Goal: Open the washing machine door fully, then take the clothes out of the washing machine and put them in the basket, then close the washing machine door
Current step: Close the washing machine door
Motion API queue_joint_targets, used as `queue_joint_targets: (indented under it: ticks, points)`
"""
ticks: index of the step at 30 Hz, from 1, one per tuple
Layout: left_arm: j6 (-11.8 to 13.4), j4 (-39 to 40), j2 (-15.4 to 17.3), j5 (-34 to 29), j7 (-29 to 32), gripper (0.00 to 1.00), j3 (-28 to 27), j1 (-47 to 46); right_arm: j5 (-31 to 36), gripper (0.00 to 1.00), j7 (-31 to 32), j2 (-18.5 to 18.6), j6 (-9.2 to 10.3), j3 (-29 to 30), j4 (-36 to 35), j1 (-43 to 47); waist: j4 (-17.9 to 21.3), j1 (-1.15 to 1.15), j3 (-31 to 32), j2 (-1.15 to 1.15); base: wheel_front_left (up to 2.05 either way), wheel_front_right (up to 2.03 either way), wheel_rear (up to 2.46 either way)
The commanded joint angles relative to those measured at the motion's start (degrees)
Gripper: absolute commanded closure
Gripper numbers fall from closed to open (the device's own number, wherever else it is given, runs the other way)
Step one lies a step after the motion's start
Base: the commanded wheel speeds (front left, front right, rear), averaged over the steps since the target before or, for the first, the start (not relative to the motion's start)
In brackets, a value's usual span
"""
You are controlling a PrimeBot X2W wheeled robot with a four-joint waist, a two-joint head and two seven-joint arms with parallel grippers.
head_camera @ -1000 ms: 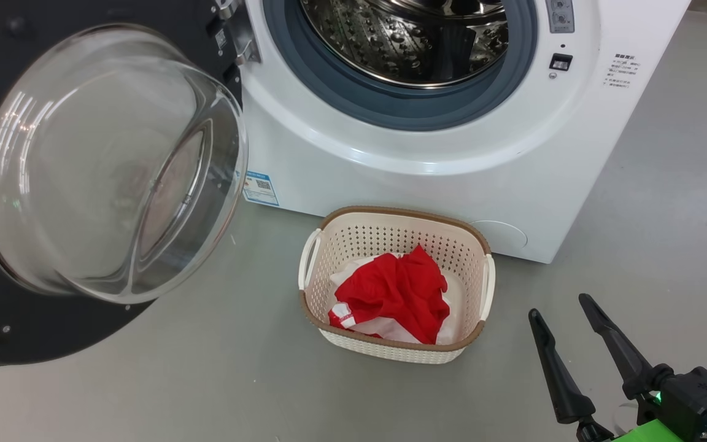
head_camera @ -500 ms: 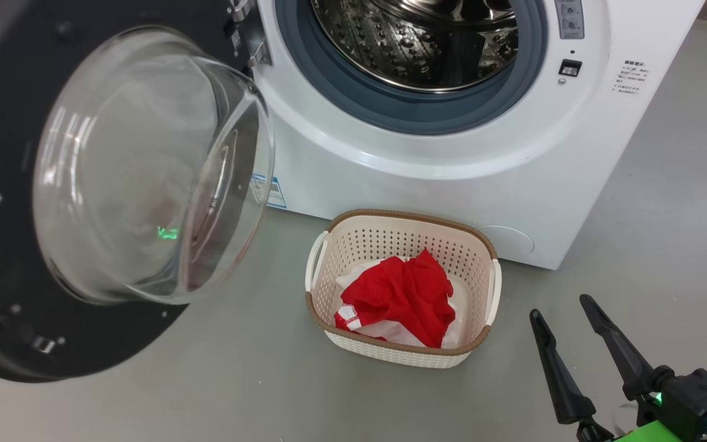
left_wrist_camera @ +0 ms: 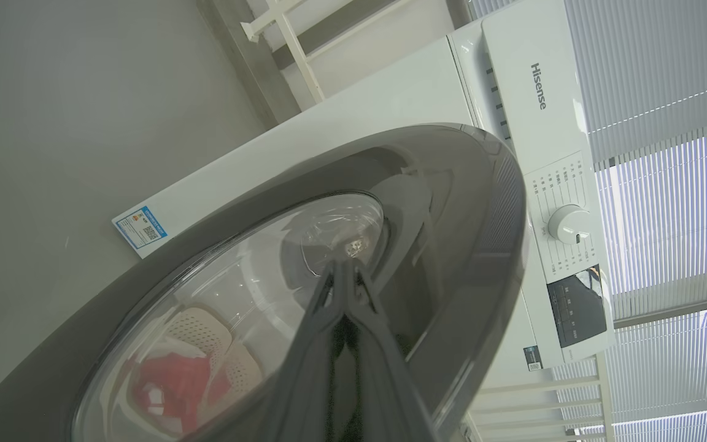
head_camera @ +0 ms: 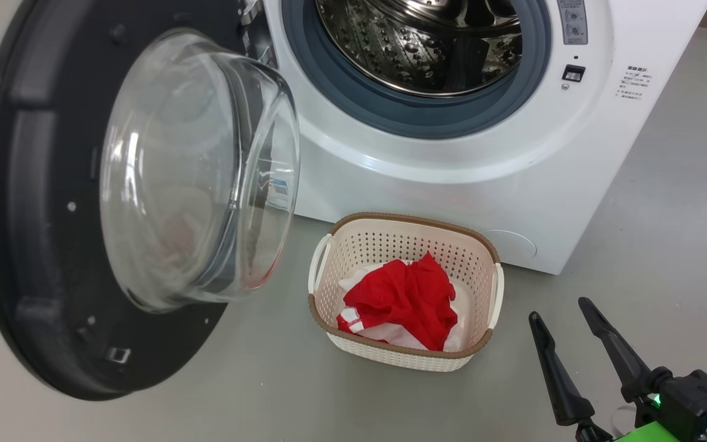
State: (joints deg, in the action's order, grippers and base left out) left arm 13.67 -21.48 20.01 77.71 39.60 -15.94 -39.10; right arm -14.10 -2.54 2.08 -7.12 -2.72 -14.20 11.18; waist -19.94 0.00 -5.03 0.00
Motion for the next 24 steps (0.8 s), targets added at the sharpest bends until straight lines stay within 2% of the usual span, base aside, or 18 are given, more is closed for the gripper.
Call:
queue_joint_targets:
  ticks: [1, 10, 24]
  points:
    - [0.3, 3.2, 1.2, 0.9, 1.0, 1.00, -0.5, 0.6, -0.2, 0.00, -0.6, 0.8, -0.36, -1.6, -1.3, -1.9, 0.0, 0.00, 0.0, 0.00, 0.00, 0.00, 0.00]
    - [1.0, 9.0, -2.5, 1.6, 1.0, 1.00, 0.8, 2.5, -0.4, 0.00, -1.0, 0.8, -0.36, -1.7, -1.0, -1.8, 0.2, 0.00, -0.1, 0.00, 0.00, 0.00, 0.00]
    - [1.5, 13.5, -8.5, 2.6, 0.5, 1.00, 3.1, 4.2, -0.6, 0.00, -1.3, 0.8, -0.36, -1.9, -0.6, -2.2, 1.3, 0.00, -0.2, 0.00, 0.00, 0.00, 0.00]
